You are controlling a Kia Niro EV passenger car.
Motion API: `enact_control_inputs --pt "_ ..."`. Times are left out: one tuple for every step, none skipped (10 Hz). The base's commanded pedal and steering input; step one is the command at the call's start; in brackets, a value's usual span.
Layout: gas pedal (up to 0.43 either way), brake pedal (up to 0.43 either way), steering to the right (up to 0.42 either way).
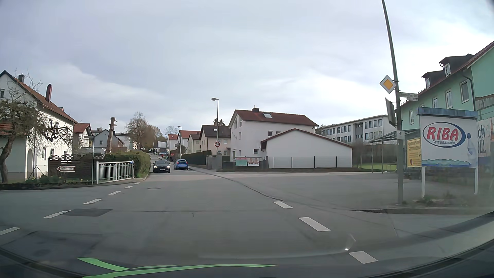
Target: Follow the waypoints while adhering to traffic rules and regulations
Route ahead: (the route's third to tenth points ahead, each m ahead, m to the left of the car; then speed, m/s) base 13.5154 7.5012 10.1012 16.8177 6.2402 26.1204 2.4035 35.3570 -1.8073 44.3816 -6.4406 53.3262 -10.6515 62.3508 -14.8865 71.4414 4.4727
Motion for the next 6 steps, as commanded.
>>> enact_control_inputs --pt "0.000 0.207 -0.020" --pt "0.000 0.207 -0.022" --pt "0.000 0.207 -0.024" --pt "0.000 0.207 -0.027" --pt "0.000 0.207 -0.029" --pt "0.000 0.207 -0.030"
